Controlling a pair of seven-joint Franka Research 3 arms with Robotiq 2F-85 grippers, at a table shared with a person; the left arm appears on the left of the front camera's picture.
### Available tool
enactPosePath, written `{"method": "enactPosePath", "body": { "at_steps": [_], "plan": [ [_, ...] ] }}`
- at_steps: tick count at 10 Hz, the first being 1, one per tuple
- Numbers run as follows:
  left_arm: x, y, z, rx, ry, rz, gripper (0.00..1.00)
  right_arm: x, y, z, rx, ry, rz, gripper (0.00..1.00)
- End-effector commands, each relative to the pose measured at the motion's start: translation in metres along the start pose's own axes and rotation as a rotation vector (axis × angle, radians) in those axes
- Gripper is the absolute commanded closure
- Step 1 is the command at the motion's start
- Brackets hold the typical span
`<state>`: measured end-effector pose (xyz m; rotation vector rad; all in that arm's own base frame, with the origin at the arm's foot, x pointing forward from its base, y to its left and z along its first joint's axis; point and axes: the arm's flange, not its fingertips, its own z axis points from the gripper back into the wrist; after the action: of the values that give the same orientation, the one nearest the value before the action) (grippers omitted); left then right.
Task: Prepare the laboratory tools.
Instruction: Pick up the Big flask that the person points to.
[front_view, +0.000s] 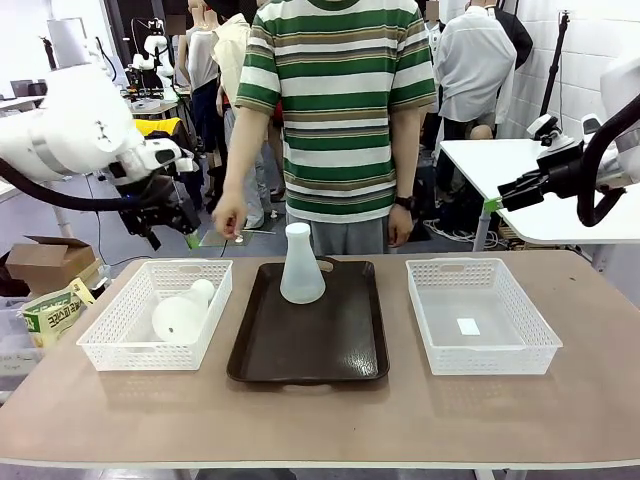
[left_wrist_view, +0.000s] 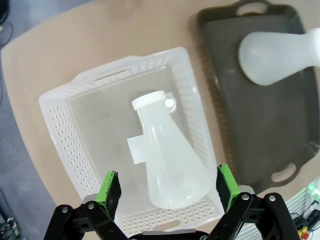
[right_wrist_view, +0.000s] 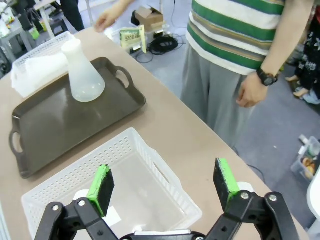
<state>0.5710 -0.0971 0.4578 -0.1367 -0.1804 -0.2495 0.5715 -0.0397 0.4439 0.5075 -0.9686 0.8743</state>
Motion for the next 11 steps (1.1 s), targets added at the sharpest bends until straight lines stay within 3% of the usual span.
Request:
{"method": "enactPosePath", "body": {
  "at_steps": [1,6,11],
  "plan": [
    [0.004,-0.002,-0.013,0.027,0.057,0.012,0.00,-0.001,0.001,0.001,0.002,0.011,-0.001,0.00],
    [0.007,-0.002,-0.079,0.034,0.055,0.072,0.00,-0.001,0.001,0.001,0.002,0.011,-0.001,0.00],
    [0.025,-0.006,-0.107,0.073,0.048,0.110,0.00,-0.001,0.001,0.001,0.002,0.011,-0.001,0.00]
  ]
}}
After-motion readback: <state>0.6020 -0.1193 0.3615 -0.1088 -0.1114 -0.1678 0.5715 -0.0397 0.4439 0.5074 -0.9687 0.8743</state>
